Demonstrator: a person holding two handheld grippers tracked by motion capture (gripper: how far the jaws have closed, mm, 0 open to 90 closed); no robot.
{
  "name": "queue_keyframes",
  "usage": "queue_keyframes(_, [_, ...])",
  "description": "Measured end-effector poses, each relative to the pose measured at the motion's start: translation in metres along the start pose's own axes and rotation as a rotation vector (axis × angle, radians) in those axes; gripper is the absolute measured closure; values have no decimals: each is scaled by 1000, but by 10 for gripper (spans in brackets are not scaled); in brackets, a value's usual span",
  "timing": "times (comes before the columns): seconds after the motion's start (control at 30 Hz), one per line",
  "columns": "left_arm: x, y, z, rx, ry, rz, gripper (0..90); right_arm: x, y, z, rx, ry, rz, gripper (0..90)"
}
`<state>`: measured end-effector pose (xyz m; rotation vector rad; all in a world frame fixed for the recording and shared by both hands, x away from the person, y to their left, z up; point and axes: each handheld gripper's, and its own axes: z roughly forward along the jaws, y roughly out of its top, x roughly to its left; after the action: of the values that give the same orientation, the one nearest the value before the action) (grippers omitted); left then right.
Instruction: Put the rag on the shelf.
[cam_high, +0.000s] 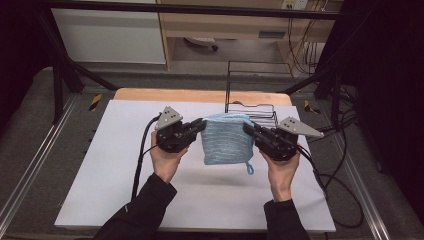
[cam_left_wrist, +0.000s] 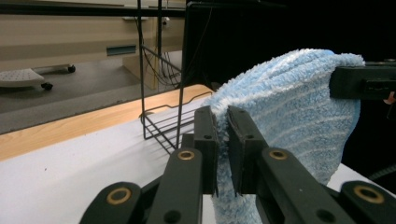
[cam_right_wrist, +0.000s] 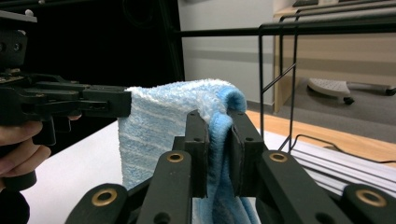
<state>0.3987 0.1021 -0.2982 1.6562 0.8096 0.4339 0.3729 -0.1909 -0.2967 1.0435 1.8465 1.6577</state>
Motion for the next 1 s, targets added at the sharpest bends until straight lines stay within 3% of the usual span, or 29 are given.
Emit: queue_keyframes(1.0, [-13,51,31,-126,-16,-1,823,-20,44,-16,-137,-77,-45,800])
